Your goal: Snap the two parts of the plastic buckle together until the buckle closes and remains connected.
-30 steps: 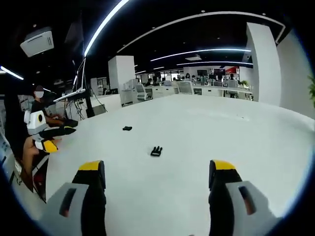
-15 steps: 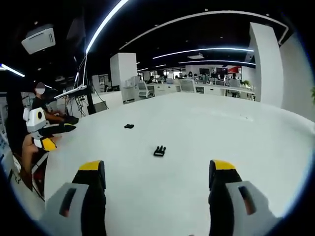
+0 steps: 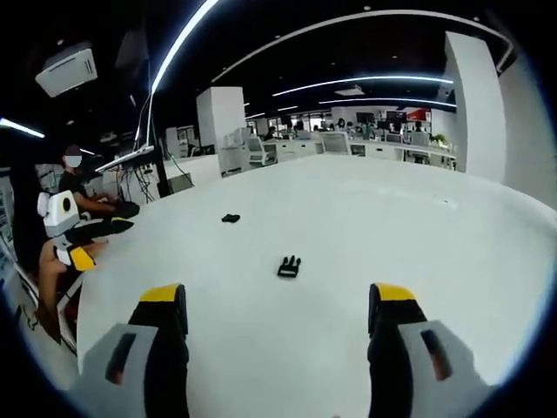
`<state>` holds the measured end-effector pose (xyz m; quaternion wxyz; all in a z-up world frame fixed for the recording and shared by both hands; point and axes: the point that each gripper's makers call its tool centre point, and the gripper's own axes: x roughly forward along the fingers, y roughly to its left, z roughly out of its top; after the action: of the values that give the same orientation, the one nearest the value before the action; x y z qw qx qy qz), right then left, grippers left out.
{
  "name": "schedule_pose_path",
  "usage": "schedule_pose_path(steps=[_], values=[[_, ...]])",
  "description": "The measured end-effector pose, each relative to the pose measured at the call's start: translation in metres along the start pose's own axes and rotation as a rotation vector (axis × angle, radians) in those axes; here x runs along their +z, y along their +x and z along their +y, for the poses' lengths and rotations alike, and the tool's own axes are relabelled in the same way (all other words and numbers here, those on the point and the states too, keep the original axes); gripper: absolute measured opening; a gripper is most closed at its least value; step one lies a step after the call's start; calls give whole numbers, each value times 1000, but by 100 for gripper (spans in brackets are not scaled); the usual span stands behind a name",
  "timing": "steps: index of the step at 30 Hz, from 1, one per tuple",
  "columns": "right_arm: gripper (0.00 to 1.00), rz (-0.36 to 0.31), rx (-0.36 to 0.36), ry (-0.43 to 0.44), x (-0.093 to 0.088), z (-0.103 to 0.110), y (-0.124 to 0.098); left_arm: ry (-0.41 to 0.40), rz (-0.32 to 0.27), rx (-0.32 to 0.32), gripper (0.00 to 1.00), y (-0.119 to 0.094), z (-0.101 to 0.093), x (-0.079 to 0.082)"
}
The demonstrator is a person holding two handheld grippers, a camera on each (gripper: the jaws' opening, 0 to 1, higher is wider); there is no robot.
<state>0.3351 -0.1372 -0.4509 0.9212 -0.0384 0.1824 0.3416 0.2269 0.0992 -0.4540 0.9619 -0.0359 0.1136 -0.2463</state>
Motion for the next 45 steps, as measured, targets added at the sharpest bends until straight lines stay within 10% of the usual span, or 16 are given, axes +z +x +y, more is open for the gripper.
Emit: schedule_pose_path(steps=[45], values=[[68,33,-82,47,-1,-7,35,-15,-7,-24,92,0,-6,-3]])
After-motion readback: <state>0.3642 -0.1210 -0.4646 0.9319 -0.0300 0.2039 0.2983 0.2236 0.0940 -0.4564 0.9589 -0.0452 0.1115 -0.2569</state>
